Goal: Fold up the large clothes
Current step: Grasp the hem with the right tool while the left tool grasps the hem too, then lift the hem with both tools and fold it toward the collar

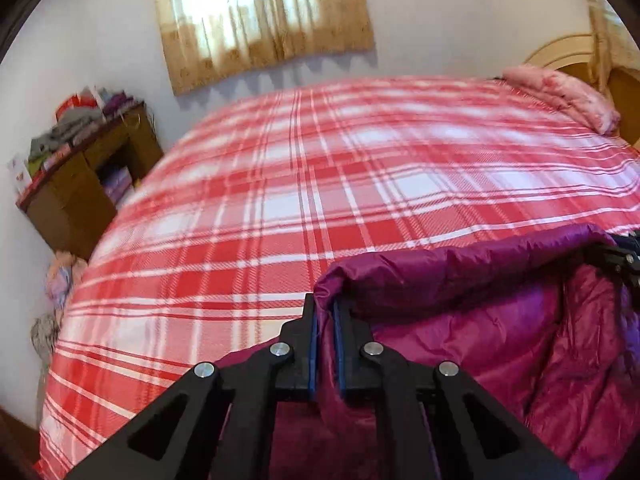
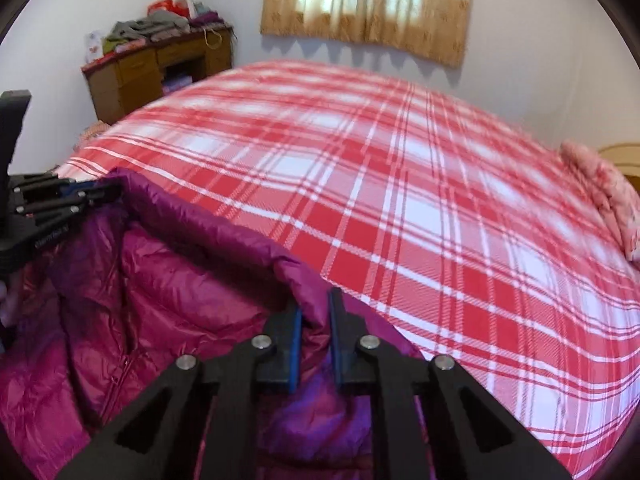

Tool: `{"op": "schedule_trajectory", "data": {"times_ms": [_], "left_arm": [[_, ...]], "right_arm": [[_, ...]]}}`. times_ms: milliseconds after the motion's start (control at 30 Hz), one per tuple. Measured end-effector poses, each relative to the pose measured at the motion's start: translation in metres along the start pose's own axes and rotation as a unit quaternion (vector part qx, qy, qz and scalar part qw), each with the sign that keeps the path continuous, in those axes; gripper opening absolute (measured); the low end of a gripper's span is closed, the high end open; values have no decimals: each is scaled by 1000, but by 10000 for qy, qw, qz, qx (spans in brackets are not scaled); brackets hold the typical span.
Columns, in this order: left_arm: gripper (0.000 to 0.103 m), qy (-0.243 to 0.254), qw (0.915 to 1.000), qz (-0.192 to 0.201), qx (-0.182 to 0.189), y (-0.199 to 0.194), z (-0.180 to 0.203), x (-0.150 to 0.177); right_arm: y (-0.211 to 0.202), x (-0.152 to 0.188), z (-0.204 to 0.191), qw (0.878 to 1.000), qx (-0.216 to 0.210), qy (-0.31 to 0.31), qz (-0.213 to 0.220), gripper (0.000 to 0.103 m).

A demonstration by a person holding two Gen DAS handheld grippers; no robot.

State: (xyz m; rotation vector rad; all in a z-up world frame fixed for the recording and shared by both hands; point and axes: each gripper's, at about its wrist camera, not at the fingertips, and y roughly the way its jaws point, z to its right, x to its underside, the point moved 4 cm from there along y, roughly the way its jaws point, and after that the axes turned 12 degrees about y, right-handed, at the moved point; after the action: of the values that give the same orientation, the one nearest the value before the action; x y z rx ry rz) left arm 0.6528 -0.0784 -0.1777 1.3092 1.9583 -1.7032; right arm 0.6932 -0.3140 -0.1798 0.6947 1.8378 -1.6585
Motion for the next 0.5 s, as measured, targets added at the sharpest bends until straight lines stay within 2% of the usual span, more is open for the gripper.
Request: {"op": "schedule_trajectory", "data": {"times_ms": [67, 167, 367, 500], "left_arm": [[6, -101, 9997, 182, 86, -12, -3, 8], [6, 17, 9998, 161, 120, -14, 6, 25], [6, 323, 9994, -88, 22, 0, 23, 53], [6, 534, 9982, -263, -37, 8, 32, 55]], "right_arm": [[-9, 4, 2, 9998, -17, 6, 174, 13], [-13, 19, 1, 9996, 13, -90, 268, 12], [0, 37, 3, 9995, 229, -183, 112, 11], [17, 46, 7, 9989, 411, -188, -137, 10]]}}
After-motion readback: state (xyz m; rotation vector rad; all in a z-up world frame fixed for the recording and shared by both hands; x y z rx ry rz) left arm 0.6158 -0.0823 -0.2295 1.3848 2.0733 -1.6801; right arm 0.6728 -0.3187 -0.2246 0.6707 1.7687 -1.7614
